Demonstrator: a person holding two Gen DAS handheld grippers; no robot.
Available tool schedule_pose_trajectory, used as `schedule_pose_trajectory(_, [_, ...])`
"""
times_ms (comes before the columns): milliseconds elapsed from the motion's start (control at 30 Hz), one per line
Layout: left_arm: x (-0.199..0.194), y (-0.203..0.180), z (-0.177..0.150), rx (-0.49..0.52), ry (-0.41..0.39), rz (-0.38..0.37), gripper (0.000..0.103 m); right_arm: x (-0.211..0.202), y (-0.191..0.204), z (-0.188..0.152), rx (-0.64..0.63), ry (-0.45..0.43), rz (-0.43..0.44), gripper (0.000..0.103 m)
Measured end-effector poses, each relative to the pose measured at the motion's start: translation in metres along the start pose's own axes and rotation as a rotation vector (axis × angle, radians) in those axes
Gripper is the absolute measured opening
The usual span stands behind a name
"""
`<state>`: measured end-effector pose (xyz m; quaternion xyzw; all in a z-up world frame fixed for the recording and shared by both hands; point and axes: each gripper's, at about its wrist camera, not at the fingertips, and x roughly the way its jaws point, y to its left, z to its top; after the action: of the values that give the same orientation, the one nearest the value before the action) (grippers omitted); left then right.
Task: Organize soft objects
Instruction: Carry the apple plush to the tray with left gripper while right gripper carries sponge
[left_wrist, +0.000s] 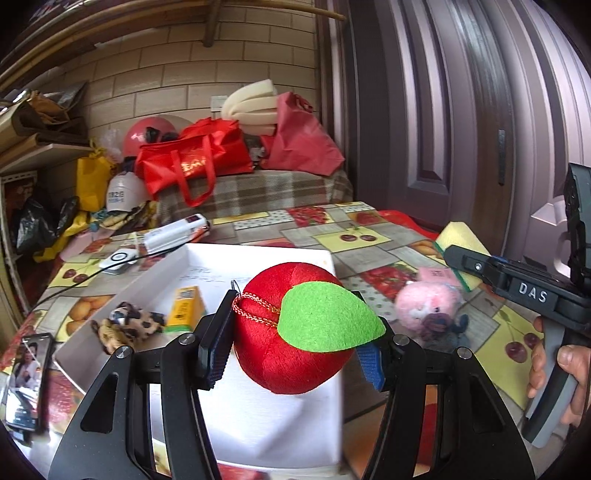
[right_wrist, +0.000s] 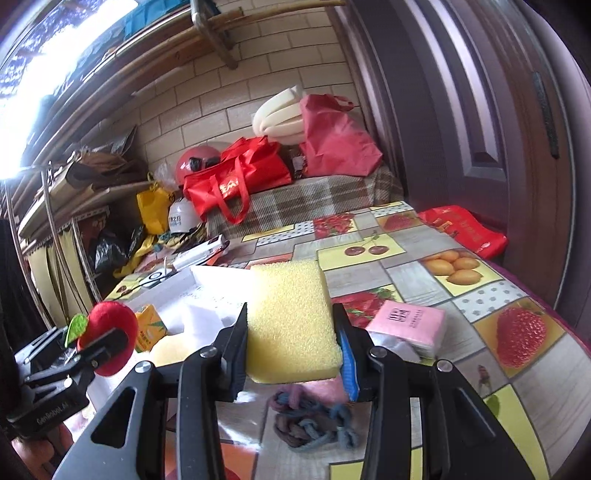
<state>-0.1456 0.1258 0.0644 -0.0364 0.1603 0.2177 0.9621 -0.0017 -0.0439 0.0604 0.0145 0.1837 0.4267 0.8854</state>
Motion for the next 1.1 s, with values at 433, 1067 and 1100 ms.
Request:
schedule_pose_trajectory(433, [0.008, 0.056, 0.002, -0.048, 0.006, 0.131, 0.058, 0.024, 0.035, 0.0, -0.092, 0.036, 0.024, 0.04])
schedule_pose_trajectory(1067, [0.03, 0.114, 0.003, -0.156, 0.06, 0.261, 0.059, 0.076, 0.084, 0.002, -0.13, 0.122, 0.104, 0.04])
schedule_pose_trajectory(1100, [0.032, 0.116, 0.003, -0.157, 0.065, 0.263, 0.059, 0.078, 0.088, 0.002, -0.138, 0.126, 0.115, 0.04])
